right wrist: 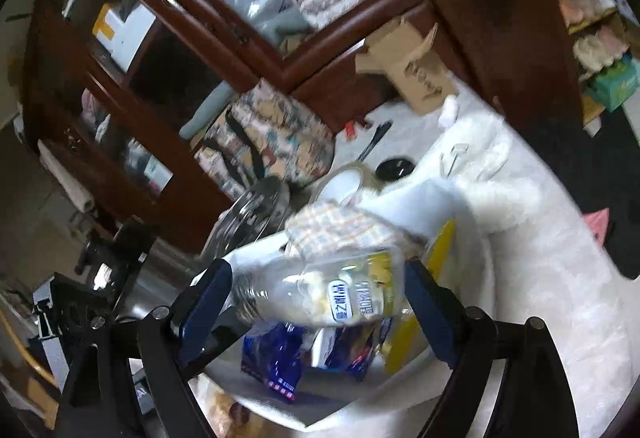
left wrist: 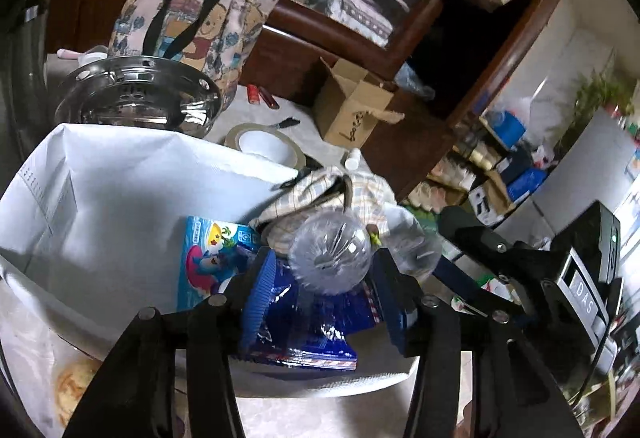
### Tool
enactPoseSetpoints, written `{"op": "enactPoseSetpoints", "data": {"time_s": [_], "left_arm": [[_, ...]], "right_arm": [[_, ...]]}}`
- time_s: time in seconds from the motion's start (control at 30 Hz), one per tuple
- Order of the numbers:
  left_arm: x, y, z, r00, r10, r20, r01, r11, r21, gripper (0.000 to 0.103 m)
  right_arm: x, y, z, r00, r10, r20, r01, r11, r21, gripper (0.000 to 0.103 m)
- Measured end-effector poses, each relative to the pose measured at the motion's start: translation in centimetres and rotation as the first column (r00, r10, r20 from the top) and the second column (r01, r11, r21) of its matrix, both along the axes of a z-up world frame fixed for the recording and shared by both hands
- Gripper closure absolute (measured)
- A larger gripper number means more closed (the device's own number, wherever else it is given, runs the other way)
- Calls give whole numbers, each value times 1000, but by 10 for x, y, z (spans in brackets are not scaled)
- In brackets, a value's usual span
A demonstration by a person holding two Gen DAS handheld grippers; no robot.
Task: Organize objects
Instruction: 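Lower the cup and candy bottle into the white box and open both grippers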
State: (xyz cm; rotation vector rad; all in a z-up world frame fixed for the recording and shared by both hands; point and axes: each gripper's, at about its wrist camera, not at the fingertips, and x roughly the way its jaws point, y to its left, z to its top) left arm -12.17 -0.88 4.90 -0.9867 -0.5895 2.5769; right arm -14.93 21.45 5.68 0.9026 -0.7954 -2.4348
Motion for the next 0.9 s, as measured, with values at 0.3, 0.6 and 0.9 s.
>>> {"op": "enactPoseSetpoints", "data": {"time_s": [0.3,0.6,0.9], "left_arm": [[41,9,20,985,83,-150,-107,981,-161,53],[67,21,21,951,162,-264,-238,927,-290,23],[92,18,16,956,106,-273,-204,911,-359,25]], "right_arm": [[19,7,7,999,-4,-48,4,1000,13,15],[43,-8,20,993,43,-108,-30,993,118,15],[44,-16,15,994,79,-74,-70,990,122,15]]}}
